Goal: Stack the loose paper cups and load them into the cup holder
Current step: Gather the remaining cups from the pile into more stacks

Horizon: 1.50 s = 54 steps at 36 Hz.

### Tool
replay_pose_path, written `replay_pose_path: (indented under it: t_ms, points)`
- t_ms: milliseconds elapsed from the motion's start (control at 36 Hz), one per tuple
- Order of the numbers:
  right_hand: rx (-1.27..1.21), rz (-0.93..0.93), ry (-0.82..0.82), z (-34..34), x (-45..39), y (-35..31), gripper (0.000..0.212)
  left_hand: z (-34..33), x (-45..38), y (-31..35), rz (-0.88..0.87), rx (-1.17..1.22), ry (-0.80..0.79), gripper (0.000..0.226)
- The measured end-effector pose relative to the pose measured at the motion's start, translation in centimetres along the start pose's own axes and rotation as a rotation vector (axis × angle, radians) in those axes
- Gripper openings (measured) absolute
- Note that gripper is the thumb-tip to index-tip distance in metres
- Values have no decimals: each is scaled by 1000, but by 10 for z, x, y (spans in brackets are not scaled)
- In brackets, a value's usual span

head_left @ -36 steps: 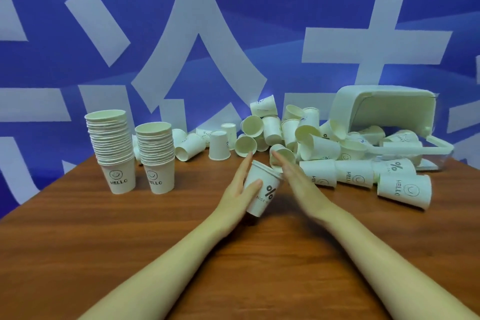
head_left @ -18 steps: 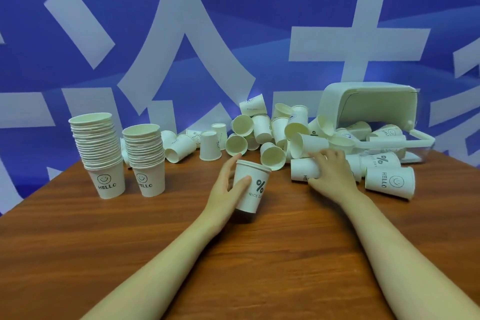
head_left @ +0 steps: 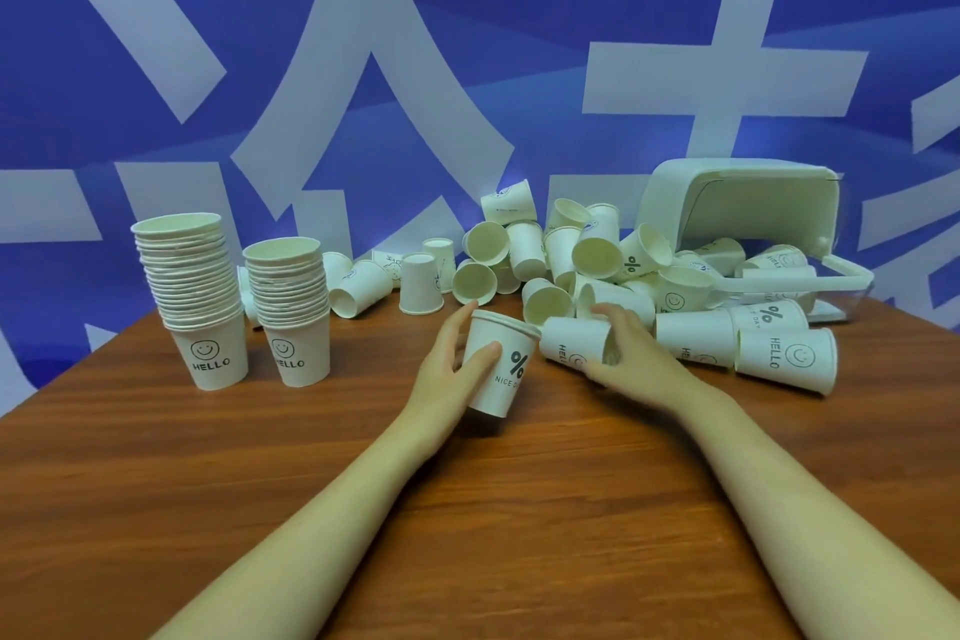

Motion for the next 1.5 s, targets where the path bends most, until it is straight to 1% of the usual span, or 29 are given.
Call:
replay_pose_path:
  t_ms: [56, 139, 194, 250, 306, 361, 444, 500, 583, 639, 694, 778, 833, 889, 944, 1028, 1111, 1194, 1333, 1444, 1500]
  points:
    - [-156, -6, 42, 4, 0, -5, 71, 1, 0, -1, 10, 2, 0, 53]
    - [-535, 49, 230, 21, 4, -14, 54, 1, 1, 1, 14, 0, -10, 50]
    - [-724, 124, 327, 32, 12, -25, 49, 0, 2, 2, 15, -5, -29, 45]
    - [-811, 191, 319, 35, 19, -39, 48, -3, 4, 3, 21, -21, -60, 41]
    - [-816, 229, 232, 26, 22, -51, 53, -8, 6, 4, 20, -26, -102, 46]
    - [-760, 264, 130, 14, 23, -60, 53, -13, 8, 6, 6, -24, -147, 56]
    - [-727, 278, 4, 0, 24, -70, 41, -19, 12, 11, -22, -30, -188, 61]
    - [-704, 272, -28, -6, 25, -73, 36, -23, 13, 13, -31, -37, -192, 60]
    - [-651, 275, -28, -12, 25, -78, 39, -26, 13, 12, -37, -39, -137, 56]
    - [-635, 279, -6, -13, 25, -80, 39, -26, 13, 11, -50, -27, -93, 58]
    - [-629, 276, 37, -12, 27, -82, 37, -24, 12, 12, -65, -10, -61, 60]
    - [-647, 246, 145, -10, 26, -77, 33, -22, 12, 14, -79, 15, -20, 63]
    - [-659, 232, 180, -12, 27, -75, 33, -20, 12, 14, -77, 24, 8, 62]
    - [-649, 248, 161, -15, 28, -80, 33, -19, 13, 13, -62, 40, 29, 54]
    - [-635, 267, 106, -21, 28, -84, 37, -18, 13, 12, -47, 58, 60, 47]
    - [-630, 255, 28, -29, 25, -85, 43, -13, 12, 8, -9, 89, 98, 28]
    - [-619, 242, -32, -34, 25, -85, 36, -8, 12, 10, 16, 105, 116, 34]
    - [-624, 239, -52, -36, 26, -83, 32, -5, 14, 11, 29, 112, 124, 33]
    - [-657, 226, -71, -39, 22, -76, 46, -10, 14, 7, 51, 88, 117, 28]
    - [-671, 218, -91, -42, 20, -74, 49, -8, 15, 4, 55, 89, 132, 27]
    - [-687, 228, -71, -37, 21, -77, 51, -8, 12, 3, 42, 104, 138, 26]
Point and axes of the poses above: each hand's wrist, its own x-axis away from the middle knuckle, its own z-axis out of the back of the hand, y = z × x, the point moved 7 cm from there along -x, towards the middle knuckle, and after that the axes turned 8 degrees about -y, right-handed, at the moved point
